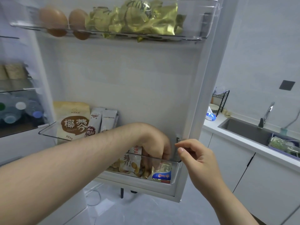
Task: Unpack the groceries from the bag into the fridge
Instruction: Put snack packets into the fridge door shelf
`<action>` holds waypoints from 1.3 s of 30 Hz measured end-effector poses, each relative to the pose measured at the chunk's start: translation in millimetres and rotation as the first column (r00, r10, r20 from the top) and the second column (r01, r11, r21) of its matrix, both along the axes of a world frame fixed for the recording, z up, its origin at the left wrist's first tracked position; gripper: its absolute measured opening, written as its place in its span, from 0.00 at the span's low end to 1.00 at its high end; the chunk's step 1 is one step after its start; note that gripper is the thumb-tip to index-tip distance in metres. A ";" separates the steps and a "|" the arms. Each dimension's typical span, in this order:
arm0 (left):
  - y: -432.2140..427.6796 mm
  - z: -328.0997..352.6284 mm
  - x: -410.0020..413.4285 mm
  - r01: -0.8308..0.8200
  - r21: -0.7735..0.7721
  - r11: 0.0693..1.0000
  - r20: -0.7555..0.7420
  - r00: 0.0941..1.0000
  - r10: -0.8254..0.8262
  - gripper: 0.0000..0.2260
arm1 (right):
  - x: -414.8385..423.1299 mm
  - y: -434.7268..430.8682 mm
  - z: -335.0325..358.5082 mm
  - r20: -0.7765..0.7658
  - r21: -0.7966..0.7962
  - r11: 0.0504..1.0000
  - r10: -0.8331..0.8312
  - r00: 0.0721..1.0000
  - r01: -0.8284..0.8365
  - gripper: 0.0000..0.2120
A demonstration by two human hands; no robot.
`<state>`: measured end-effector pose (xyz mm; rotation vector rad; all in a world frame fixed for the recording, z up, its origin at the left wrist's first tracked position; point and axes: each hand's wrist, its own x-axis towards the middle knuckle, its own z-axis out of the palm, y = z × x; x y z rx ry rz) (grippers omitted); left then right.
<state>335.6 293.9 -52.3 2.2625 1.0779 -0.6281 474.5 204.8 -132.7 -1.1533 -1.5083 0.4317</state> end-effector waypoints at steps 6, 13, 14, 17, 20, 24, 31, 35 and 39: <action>-1.1 -1.5 -1.6 -0.052 0.006 0.999 0.078 0.996 0.052 0.04 | 1.3 1.1 -1.7 0.008 0.013 1.000 0.007 1.000 -0.007 0.07; -4.7 -11.5 1.9 0.001 0.186 0.982 0.154 0.988 -0.030 0.05 | 1.2 -0.3 -0.7 0.041 0.034 0.999 0.005 0.999 -0.007 0.08; -6.0 -10.5 1.7 -0.001 0.187 0.982 0.164 0.986 -0.031 0.02 | 1.0 -0.3 -0.8 0.049 0.040 0.999 0.004 0.999 -0.006 0.07; -8.2 -8.1 -4.3 0.042 0.213 0.976 0.211 0.974 -0.088 0.08 | 1.3 -0.5 -2.3 0.052 0.052 0.999 0.009 0.999 -0.011 0.08; -12.6 -0.5 -15.0 0.050 0.286 0.957 0.274 0.952 -0.132 0.05 | 3.4 -3.1 -4.1 0.058 0.057 0.998 0.000 0.998 -0.003 0.14; -26.3 14.5 -38.7 -0.099 0.436 0.894 0.513 0.844 -0.156 0.10 | 5.0 -10.3 -5.3 0.078 0.036 0.999 -0.040 0.996 0.037 0.16; -59.2 -44.4 -90.8 -0.351 0.664 0.660 0.638 0.726 -0.257 0.14 | 1.2 -23.5 -6.0 0.258 0.097 0.990 -0.129 0.957 0.107 0.08; -57.2 -59.6 -90.3 -0.402 0.695 0.596 0.662 0.682 -0.311 0.12 | -4.3 -24.8 -11.1 0.257 0.096 0.982 -0.181 0.949 0.162 0.09; -52.7 -63.2 -90.4 -0.421 0.690 0.589 0.686 0.641 -0.345 0.11 | -11.8 -28.7 -12.7 0.189 0.072 0.980 -0.198 0.962 0.188 0.10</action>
